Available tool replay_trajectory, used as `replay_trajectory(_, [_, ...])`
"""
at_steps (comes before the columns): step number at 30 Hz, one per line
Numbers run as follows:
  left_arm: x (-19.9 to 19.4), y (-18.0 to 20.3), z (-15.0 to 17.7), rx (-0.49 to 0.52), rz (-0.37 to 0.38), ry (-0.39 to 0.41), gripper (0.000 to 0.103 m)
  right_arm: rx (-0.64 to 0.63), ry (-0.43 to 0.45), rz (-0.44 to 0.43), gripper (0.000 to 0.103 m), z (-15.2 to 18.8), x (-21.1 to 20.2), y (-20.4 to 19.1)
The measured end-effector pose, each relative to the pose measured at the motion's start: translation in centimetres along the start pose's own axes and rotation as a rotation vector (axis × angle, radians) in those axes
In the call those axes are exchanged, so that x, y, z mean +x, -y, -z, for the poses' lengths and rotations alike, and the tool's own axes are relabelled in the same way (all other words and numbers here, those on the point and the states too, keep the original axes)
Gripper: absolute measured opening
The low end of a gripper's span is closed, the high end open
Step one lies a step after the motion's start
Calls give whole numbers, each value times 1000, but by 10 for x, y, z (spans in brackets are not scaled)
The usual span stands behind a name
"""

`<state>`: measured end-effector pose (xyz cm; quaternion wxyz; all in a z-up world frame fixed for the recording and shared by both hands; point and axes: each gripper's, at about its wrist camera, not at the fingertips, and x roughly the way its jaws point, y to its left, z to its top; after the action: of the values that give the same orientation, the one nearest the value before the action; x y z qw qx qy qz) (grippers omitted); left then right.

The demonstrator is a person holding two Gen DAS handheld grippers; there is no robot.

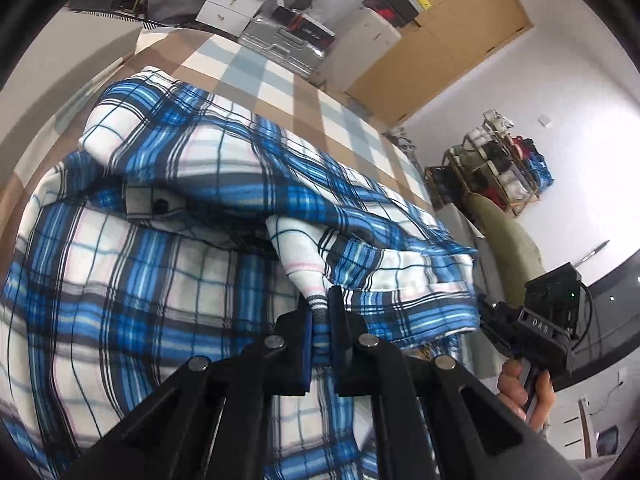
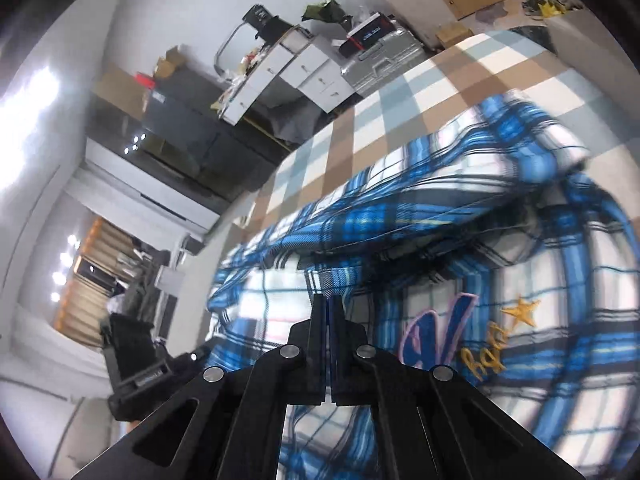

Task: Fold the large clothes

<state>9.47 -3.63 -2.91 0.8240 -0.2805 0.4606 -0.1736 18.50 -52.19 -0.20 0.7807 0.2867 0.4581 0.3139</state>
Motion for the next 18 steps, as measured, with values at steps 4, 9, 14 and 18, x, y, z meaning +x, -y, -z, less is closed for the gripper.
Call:
replay_trajectory(4, [23,-18,18,-23,-48,-83,2,8,-65,164,0,17,4,25])
replay_trajectory(9, [31,-35,22,-45,-89,-125,7,39,-71,222,5,26,3,42])
replay_trajectory(14, [18,-35,17,-24,-112,-101,14,-1,-31,87,57,19,4,24])
replay_trajectory(18, [23,-39,19,-55,-117,-106,14,-52,-68,125,52,18,38,10])
